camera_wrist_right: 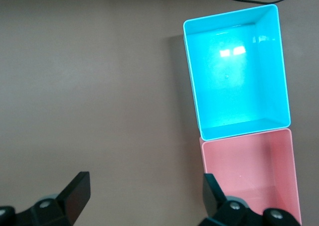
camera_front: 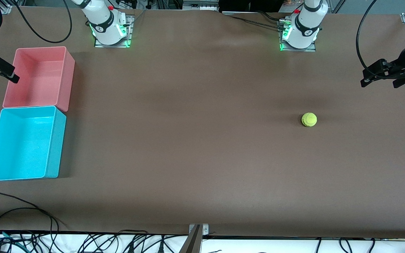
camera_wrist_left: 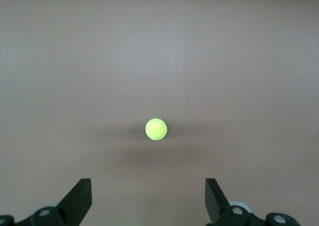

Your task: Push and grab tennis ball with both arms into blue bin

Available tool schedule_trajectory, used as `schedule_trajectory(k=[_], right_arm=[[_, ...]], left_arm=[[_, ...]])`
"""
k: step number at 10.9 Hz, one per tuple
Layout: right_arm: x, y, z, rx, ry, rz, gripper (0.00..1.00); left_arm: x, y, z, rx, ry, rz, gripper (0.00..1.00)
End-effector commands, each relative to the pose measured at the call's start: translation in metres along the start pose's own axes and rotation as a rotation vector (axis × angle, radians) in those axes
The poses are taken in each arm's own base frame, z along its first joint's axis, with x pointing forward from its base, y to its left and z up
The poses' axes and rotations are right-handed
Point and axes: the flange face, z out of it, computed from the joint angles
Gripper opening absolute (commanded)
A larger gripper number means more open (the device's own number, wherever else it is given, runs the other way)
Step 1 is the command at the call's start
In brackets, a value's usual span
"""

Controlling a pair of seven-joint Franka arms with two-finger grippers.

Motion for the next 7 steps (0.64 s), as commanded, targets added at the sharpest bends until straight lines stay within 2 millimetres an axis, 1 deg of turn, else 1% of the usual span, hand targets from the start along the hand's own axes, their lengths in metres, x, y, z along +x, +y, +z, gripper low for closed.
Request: schedule_trajectory(k=[1,5,7], right_arm=[[-0.0011,-0.0021,-0.0007,0.007,-0.007,-0.014,1.0],[0.0009,-0.0021,-0.0007,0.005,0.003,-0.009,1.0],[0.0005,-0.002,-0.0015,0.005,0.004,-0.009,1.0]], left_arm=[[0.0019,0.0004,-0.006,0.011,-0.004,0.0,1.0],[-0.0012,0.0007,-0.006,0.009,-0.021,-0.006,1.0],[-0.0012,0.0047,-0.006,0.01,-0.02,0.0,1.0]])
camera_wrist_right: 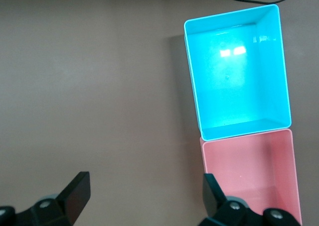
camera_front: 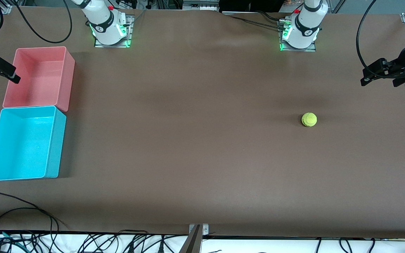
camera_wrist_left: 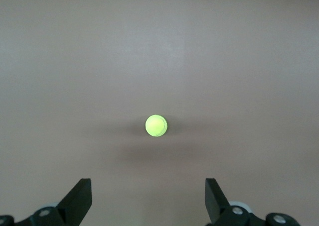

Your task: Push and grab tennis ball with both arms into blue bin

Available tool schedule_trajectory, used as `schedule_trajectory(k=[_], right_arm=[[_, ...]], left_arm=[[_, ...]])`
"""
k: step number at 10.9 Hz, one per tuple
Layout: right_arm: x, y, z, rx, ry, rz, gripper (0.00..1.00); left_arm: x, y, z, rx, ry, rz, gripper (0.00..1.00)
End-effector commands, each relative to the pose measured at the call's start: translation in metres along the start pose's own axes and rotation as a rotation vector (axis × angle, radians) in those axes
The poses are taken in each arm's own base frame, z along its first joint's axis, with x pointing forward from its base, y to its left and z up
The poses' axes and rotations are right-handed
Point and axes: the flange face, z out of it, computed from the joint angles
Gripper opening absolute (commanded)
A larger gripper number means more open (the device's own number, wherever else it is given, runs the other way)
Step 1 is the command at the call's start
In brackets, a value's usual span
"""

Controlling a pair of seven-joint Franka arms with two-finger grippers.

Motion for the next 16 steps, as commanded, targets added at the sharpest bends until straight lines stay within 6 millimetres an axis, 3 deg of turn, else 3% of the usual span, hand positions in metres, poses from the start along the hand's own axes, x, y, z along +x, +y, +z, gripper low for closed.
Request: schedule_trajectory(k=[1,12,14,16], right_arm=[[0.0,-0.001,-0.002,0.005,0.004,-0.006,1.0],[0.0,0.0,-0.002,0.004,0.005,-0.011,1.0],[0.001,0.0,-0.002,0.004,0.007,-0.005,1.0],[0.001,-0.001,-0.003,0.004,0.008,-0.003,1.0]], left_arm=[[0.0,0.006,-0.007,0.01,-0.004,0.0,1.0],[0.0,0.009,-0.007,0.01,-0.004,0.008,1.0],[0.0,0.014,-0.008,0.011,-0.003,0.017,1.0],[-0.001,0.034,-0.006,0.018,-0.005,0.05,1.0]])
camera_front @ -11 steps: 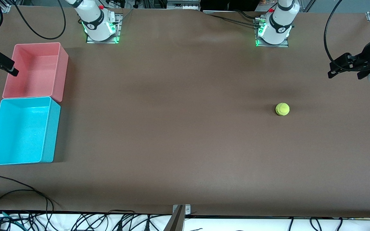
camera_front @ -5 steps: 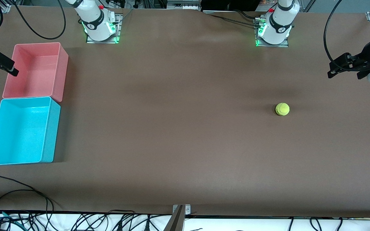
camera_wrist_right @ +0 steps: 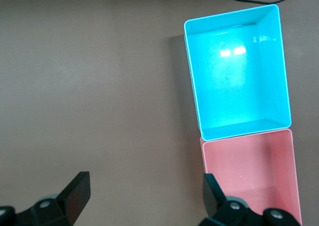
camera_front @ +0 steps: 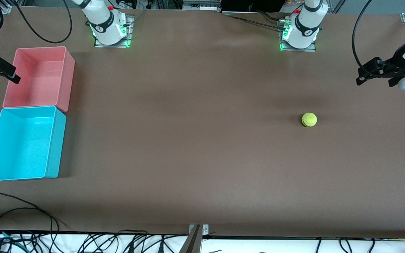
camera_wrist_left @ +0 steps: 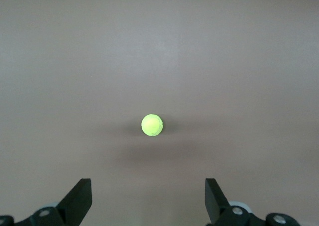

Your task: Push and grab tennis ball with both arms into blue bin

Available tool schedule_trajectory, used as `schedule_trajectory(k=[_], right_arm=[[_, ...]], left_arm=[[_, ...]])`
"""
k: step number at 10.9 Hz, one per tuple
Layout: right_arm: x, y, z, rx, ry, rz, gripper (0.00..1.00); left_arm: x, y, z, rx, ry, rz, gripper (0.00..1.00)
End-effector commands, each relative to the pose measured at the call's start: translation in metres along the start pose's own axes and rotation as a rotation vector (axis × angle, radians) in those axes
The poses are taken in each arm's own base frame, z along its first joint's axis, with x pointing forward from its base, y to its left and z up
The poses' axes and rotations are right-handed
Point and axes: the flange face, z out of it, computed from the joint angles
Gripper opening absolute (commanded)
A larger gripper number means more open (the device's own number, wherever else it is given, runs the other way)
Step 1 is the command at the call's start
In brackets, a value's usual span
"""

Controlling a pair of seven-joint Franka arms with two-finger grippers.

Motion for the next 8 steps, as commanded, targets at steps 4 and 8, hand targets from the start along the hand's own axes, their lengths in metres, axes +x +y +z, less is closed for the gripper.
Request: schedule_trajectory(k=[4,8], right_arm=[[0.001,0.0,-0.004,0.004,0.008,-0.005,1.0],[0.001,0.0,-0.004,0.004,0.011,0.0,1.0]], left_arm=[[0.0,0.021,-0.007,0.012,-0.002,0.026,1.0],[0.0,0.011,-0.008,0.018,-0.002,0.027,1.0]])
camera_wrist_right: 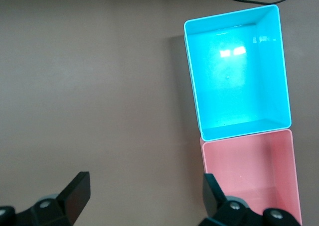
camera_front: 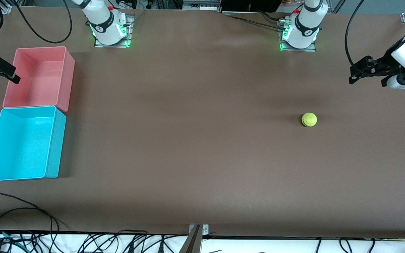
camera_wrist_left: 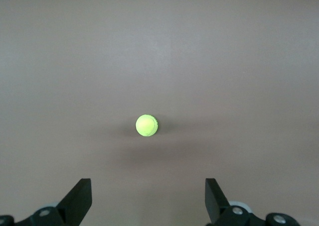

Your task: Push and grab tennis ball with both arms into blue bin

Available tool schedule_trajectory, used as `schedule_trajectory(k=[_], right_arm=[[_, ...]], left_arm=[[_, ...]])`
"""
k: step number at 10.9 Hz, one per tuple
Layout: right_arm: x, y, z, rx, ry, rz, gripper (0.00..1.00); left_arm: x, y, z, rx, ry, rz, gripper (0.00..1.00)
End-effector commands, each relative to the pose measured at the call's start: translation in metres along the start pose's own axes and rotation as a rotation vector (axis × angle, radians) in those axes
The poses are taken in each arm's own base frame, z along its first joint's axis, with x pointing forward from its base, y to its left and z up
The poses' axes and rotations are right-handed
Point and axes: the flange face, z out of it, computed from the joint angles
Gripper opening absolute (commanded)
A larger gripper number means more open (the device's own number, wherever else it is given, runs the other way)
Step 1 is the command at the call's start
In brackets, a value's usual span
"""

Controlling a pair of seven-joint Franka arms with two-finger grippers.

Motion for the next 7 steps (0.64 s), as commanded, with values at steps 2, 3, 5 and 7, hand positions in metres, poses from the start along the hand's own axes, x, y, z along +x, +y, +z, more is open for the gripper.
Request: schedule_trajectory(k=[2,3,5,7], right_arm=[[0.0,0.001,-0.006,0.003,0.01,-0.002,1.0],[0.0,0.0,-0.005,0.003,0.007,-0.004,1.0],[0.0,0.0,-0.006,-0.003,0.009,-0.004,1.0],[0.0,0.0,-0.005,-0.003,0.007,-0.004,1.0]], left_arm=[[0.002,-0.006,-0.022,0.022,0.033,-0.001,1.0],[0.003,-0.01,-0.023,0.018,0.038,-0.008,1.0],[0.006,-0.024,-0.019,0.015,0.031,-0.031,1.0],[0.006,-0.025,-0.019,0.02,0.031,-0.033,1.0]])
